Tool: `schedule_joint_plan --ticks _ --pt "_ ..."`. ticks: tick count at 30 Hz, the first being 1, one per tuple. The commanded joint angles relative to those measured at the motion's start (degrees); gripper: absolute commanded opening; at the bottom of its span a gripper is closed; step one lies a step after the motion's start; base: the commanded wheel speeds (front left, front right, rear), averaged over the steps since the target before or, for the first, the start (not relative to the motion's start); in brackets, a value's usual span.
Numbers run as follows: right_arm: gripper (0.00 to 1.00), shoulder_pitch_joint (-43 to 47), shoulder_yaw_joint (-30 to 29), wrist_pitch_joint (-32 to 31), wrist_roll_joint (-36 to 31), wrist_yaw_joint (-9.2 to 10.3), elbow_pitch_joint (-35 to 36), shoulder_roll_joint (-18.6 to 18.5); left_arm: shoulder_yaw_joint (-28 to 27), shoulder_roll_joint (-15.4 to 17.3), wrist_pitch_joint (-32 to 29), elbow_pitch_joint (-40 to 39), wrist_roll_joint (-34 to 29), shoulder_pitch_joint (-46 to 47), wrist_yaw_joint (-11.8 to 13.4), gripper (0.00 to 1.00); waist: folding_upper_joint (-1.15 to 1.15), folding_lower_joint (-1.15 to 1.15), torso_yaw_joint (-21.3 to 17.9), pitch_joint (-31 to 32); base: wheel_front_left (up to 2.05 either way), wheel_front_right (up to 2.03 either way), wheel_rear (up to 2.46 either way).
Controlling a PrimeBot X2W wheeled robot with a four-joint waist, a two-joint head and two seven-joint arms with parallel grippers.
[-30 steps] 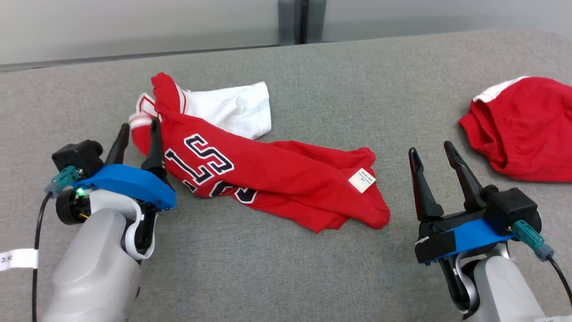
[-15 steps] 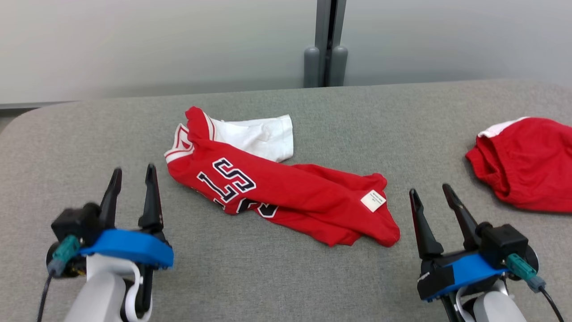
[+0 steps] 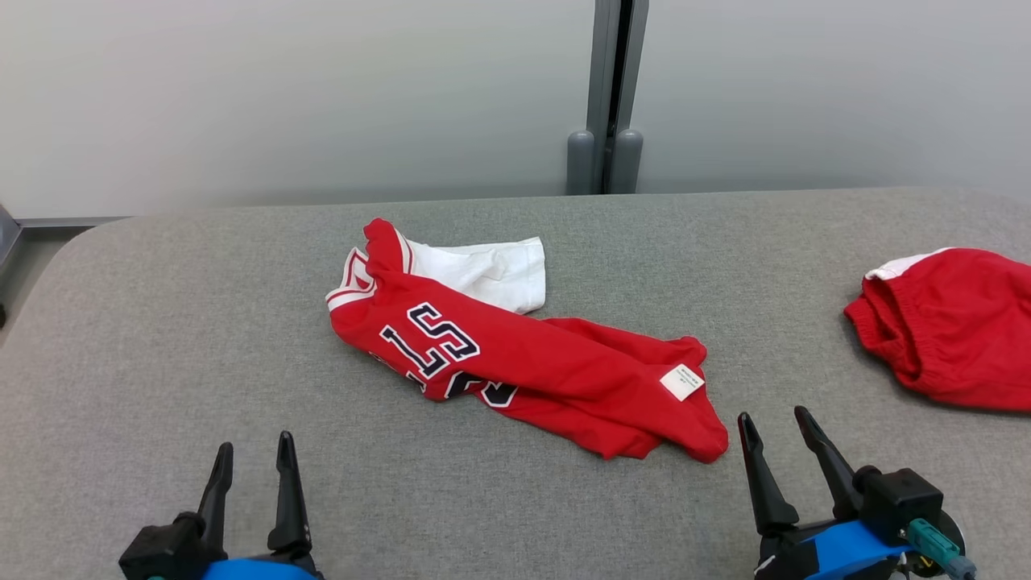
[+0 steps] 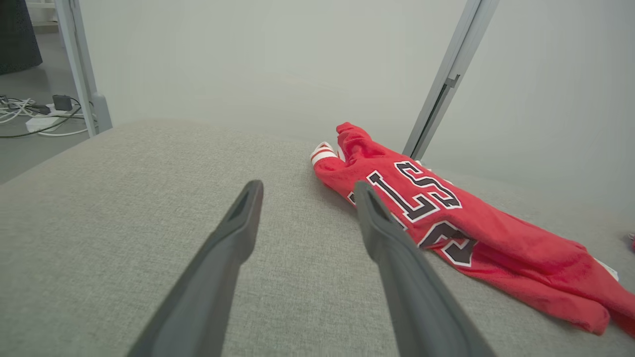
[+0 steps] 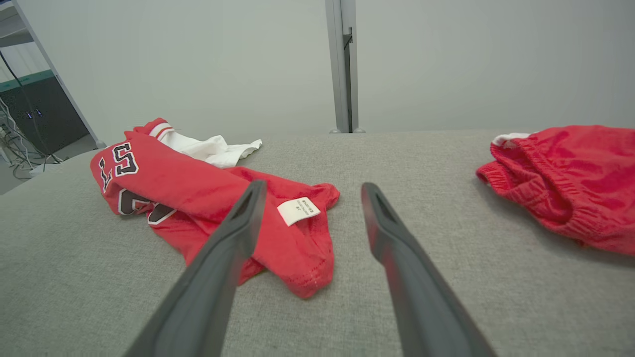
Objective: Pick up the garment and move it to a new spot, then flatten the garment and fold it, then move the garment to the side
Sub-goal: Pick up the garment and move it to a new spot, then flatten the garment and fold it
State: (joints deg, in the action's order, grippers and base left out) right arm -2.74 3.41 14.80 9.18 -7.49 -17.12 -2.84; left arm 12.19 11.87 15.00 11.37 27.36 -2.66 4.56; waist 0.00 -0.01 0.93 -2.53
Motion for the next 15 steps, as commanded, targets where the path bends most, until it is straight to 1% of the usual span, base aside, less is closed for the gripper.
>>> schedule_joint_plan --ticks 1,7,15 --pt "1.00 0.86 0.03 0.40 0.02 -0.01 -0.15 -0.09 -0.11 -0.05 0.25 -0.52 -0.25 -0.88 0.22 1.00 0.00 0.01 0.03 0.14 0.00 0.00 0.00" --pt "1.00 0.25 -0.01 0.43 -0.54 -0.01 -1.64 -0.08 0.12 -0.30 0.25 -1.45 -0.42 -1.93 0.53 1.00 0.00 0.01 0.27 0.65 0.00 0.00 0.00" --pt "1.00 -0.33 0.65 0.45 -0.07 -0.01 -2.78 -0.08 0.63 -0.05 0.15 -1.61 -0.23 -1.91 0.32 1.00 0.00 0.01 0.27 0.68 0.00 0.00 0.00"
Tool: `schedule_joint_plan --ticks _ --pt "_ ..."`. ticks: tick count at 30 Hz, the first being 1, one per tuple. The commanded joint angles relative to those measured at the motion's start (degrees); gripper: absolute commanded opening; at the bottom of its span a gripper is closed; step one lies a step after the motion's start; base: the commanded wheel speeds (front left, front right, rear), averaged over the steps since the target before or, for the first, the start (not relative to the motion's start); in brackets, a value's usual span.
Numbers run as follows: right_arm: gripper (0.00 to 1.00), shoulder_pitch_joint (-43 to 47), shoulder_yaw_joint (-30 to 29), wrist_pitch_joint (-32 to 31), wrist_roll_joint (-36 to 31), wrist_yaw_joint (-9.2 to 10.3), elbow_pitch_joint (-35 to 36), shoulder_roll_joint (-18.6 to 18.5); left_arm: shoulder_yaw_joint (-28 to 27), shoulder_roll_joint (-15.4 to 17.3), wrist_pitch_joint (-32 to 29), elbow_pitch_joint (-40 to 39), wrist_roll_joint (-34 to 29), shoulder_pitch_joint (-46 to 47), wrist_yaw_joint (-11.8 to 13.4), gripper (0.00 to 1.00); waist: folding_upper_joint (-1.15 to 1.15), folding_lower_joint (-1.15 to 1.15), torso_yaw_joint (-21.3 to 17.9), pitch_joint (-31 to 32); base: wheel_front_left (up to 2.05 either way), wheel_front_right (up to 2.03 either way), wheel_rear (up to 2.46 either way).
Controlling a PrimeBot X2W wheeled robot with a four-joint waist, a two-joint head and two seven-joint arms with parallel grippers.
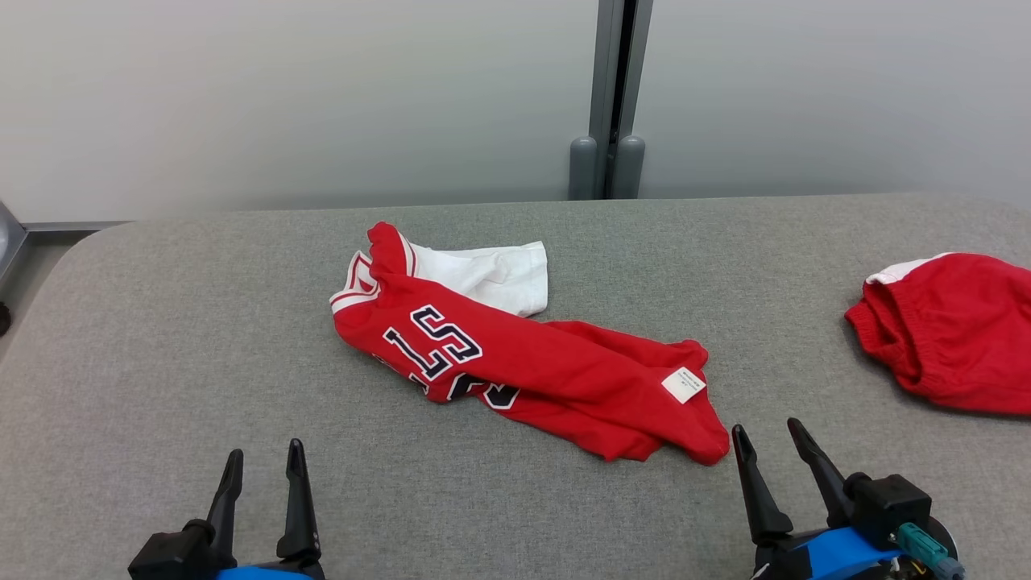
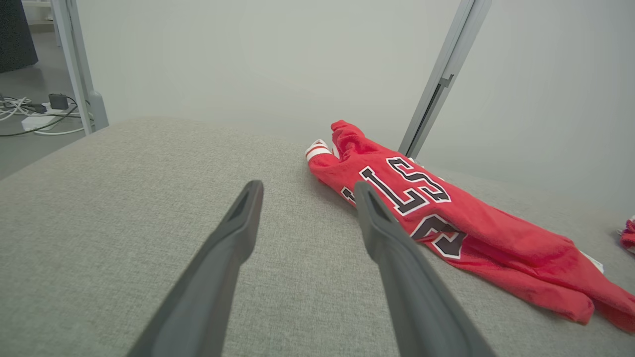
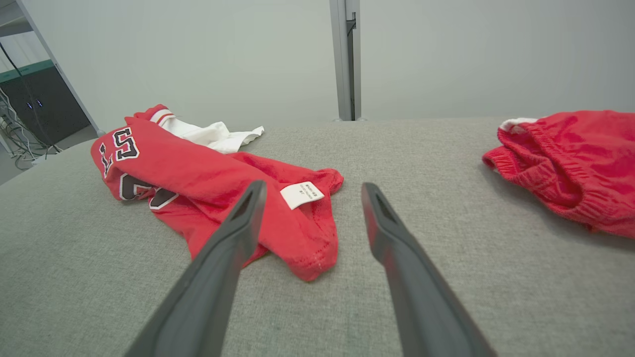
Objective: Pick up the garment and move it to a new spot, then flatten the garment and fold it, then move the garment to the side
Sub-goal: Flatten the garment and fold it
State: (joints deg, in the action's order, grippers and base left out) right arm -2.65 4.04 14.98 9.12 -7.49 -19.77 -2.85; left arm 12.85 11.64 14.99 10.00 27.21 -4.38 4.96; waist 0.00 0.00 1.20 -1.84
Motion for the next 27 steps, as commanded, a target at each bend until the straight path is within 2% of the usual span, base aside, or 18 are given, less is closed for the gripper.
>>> schedule_joint_plan --ticks 1,19,27 --pt "1.00 -0.42 -0.01 0.28 -0.07 -0.01 -0.20 -0.07 0.00 0.21 0.14 -0.25 -0.06 -0.17 -0.04 1.00 0.00 0.00 0.01 -0.01 0.00 0.00 0.00" --pt "1.00 -2.14 -0.08 0.18 -1.75 -0.01 -1.46 -0.07 1.13 0.76 -0.66 -0.80 -0.43 0.77 0.93 1.00 0.00 0.00 0.63 -0.50 0.00 0.00 0.00" --pt "1.00 -8.30 -1.91 -7.33 -9.25 -0.01 -7.37 -0.07 2.13 0.57 -1.14 -1.17 -0.67 2.07 0.75 1.00 0.00 0.00 2.24 -1.95 0.00 0.00 0.00"
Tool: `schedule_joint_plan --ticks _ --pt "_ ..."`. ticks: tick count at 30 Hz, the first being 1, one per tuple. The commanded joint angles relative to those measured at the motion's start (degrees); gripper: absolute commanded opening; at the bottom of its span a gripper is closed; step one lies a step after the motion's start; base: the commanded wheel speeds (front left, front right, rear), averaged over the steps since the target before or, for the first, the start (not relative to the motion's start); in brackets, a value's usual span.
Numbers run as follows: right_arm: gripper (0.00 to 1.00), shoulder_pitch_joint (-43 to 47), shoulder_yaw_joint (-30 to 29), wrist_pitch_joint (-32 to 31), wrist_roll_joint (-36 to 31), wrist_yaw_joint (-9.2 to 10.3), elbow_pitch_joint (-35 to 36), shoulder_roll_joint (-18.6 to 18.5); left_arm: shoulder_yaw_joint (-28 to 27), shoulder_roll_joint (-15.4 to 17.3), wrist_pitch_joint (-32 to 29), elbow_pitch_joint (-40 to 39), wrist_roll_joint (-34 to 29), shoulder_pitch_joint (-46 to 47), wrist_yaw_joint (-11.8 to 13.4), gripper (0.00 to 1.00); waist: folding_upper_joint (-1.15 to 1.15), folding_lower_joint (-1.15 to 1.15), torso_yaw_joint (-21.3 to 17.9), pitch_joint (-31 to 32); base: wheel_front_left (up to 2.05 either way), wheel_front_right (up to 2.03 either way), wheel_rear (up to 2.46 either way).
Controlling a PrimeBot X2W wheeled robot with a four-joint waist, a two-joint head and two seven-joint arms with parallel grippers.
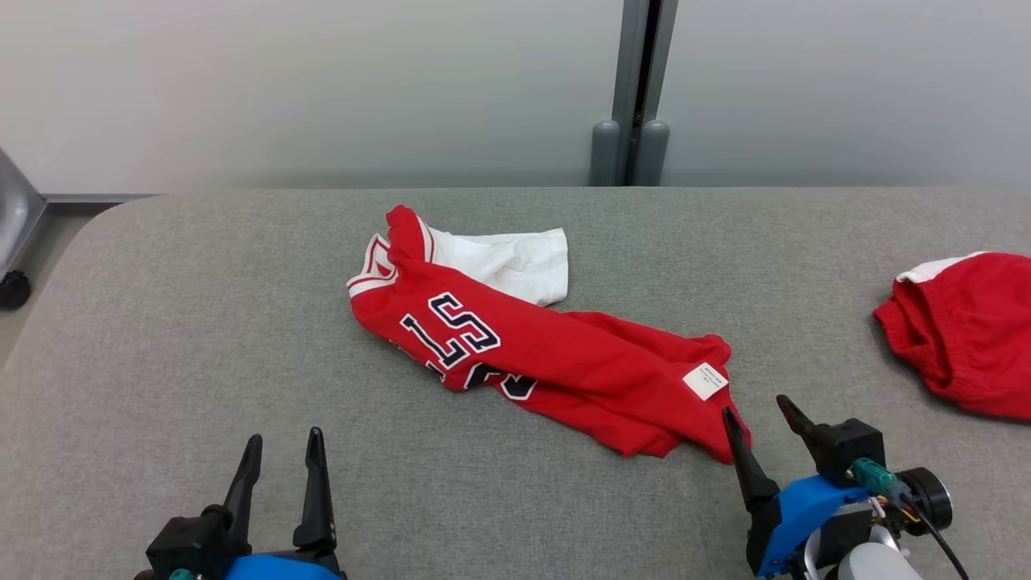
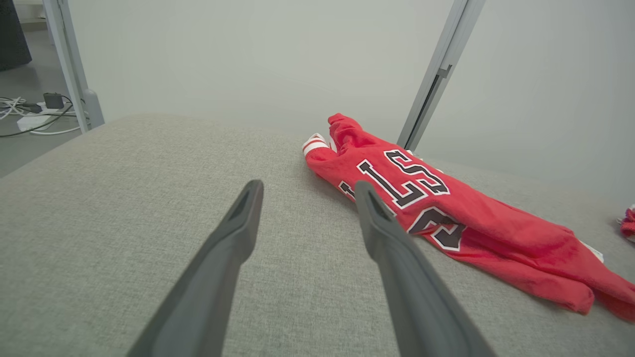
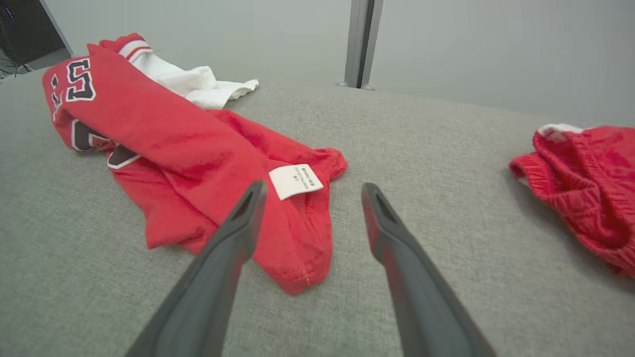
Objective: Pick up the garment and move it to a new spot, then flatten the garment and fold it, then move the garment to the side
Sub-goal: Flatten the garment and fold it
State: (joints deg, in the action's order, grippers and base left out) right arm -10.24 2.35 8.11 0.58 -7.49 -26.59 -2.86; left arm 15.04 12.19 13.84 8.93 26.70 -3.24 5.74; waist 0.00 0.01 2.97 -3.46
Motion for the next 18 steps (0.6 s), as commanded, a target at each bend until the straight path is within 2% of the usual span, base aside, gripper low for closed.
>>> schedule_joint_plan --ticks 1,5,11,13,14,15,16,18 --pt "1.00 -1.36 -0.46 -1.71 -1.50 -0.01 -1.58 -0.06 0.02 -0.04 0.05 0.04 -0.14 1.19 -0.08 1.00 0.00 -0.01 0.83 -0.47 0.00 0.00 0.00" --pt "1.00 -2.44 -0.11 -5.66 -4.30 -0.01 -5.20 -0.08 0.18 -0.26 0.21 0.33 0.02 1.58 -0.13 1.00 0.00 -0.01 2.02 -0.88 0.00 0.00 0.00" --pt "1.00 -3.54 -0.29 -5.87 -5.38 -0.01 -8.53 -0.08 0.03 -0.33 0.40 0.55 0.28 1.69 0.05 1.00 0.00 -0.01 2.76 -1.18 0.00 0.00 0.00" --pt "0.84 -4.24 -0.23 -5.59 -5.78 -0.01 -9.83 -0.08 -0.07 -0.31 0.43 0.55 0.32 1.84 0.08 1.00 0.00 -0.01 2.79 -1.27 0.00 0.00 0.00" --pt "0.71 -4.58 -0.16 -5.77 -6.03 -0.01 -10.79 -0.08 -0.11 -0.29 0.43 0.56 0.36 1.85 0.14 1.00 0.00 -0.01 2.76 -1.31 0.00 0.00 0.00" --pt "0.71 -4.58 -0.16 -5.77 -6.03 -0.01 -10.79 -0.08 -0.11 -0.29 0.43 0.56 0.36 1.85 0.14 1.00 0.00 -0.01 2.76 -1.31 0.00 0.00 0.00" --pt "0.53 -5.04 -0.13 -5.61 -6.06 -0.01 -11.61 -0.08 -0.13 -0.28 0.43 0.54 0.35 1.85 0.21 1.00 0.00 -0.01 2.73 -1.35 0.00 0.00 0.00" --pt "0.35 -6.21 -0.21 -4.99 -6.06 -0.01 -13.04 -0.08 -0.08 -0.28 0.51 0.50 0.32 2.01 0.25 1.00 0.00 -0.01 2.76 -1.49 0.00 0.00 0.00"
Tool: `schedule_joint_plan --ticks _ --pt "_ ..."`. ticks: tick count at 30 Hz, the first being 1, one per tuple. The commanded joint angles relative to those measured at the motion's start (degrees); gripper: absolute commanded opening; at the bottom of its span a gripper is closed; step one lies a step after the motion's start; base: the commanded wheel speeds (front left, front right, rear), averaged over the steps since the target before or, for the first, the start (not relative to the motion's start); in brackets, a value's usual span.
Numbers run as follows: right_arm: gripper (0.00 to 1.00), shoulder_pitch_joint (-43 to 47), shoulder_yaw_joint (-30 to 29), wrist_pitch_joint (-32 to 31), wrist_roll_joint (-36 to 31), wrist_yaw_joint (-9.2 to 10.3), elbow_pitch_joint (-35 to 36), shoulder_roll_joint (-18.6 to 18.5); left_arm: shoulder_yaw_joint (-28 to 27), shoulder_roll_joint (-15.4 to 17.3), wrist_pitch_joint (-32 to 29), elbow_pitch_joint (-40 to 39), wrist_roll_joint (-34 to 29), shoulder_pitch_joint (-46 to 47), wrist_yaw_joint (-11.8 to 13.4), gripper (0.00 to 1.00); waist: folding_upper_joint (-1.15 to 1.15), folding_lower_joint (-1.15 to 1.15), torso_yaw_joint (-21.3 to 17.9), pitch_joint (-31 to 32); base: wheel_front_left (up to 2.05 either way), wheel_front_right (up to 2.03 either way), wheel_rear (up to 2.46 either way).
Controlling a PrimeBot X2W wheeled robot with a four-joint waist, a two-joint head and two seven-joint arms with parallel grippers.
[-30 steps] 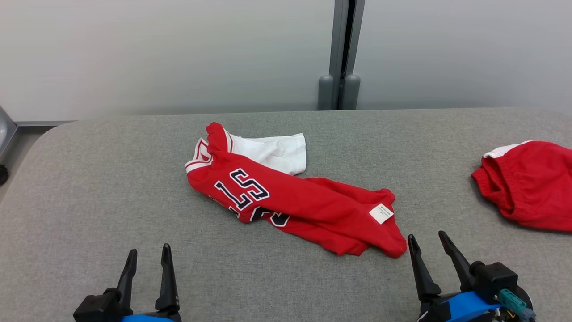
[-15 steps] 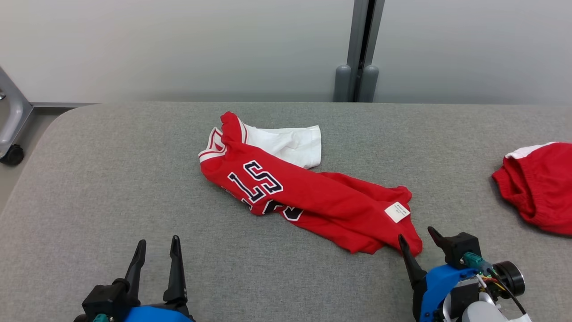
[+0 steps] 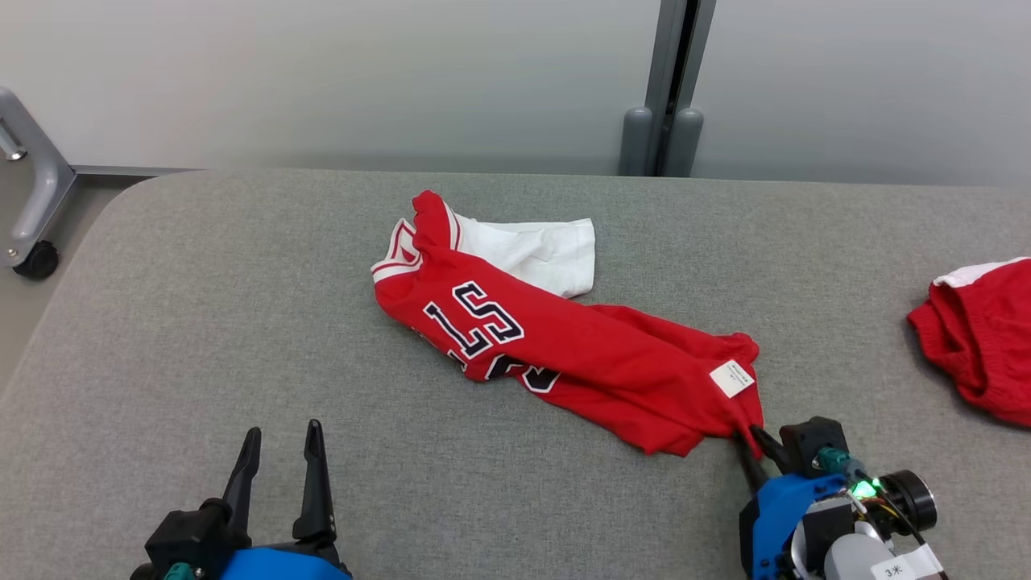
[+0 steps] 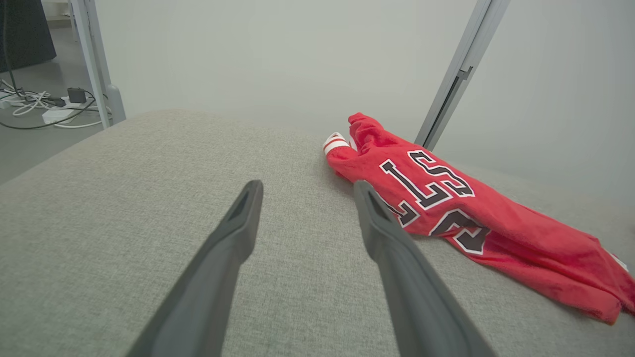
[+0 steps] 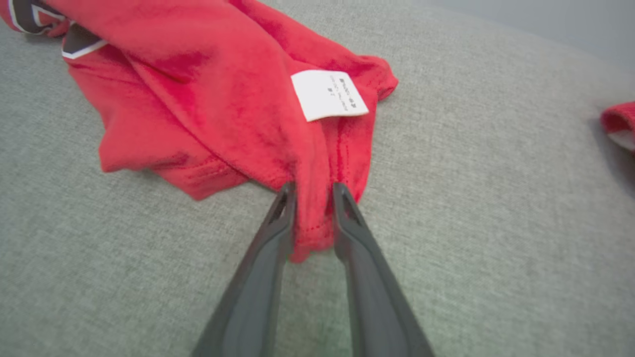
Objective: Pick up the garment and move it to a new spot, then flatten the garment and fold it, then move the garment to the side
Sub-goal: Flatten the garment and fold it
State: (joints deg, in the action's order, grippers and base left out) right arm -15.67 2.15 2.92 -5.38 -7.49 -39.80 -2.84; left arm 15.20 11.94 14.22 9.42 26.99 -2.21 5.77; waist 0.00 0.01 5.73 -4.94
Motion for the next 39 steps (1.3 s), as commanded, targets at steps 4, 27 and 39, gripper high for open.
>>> schedule_joint_plan --ticks 4,27,39 --pt "0.00 -2.94 -1.23 2.75 -1.22 -0.01 -0.68 -0.10 -0.23 0.11 0.25 0.17 0.08 1.13 0.20 1.00 0.00 -0.01 -0.16 -0.16 0.00 0.00 0.00" --pt "0.00 -6.53 0.27 10.13 -15.15 0.00 5.56 -2.15 1.13 -0.20 0.61 1.20 -0.09 1.58 -0.24 1.00 0.00 -0.01 -4.16 -0.27 0.00 0.00 0.00" --pt "0.00 8.36 11.76 10.30 -8.51 -0.01 -0.65 -0.32 1.34 0.50 0.58 1.09 0.07 0.64 -0.06 1.00 0.00 -0.01 -5.02 0.24 0.00 0.00 0.00"
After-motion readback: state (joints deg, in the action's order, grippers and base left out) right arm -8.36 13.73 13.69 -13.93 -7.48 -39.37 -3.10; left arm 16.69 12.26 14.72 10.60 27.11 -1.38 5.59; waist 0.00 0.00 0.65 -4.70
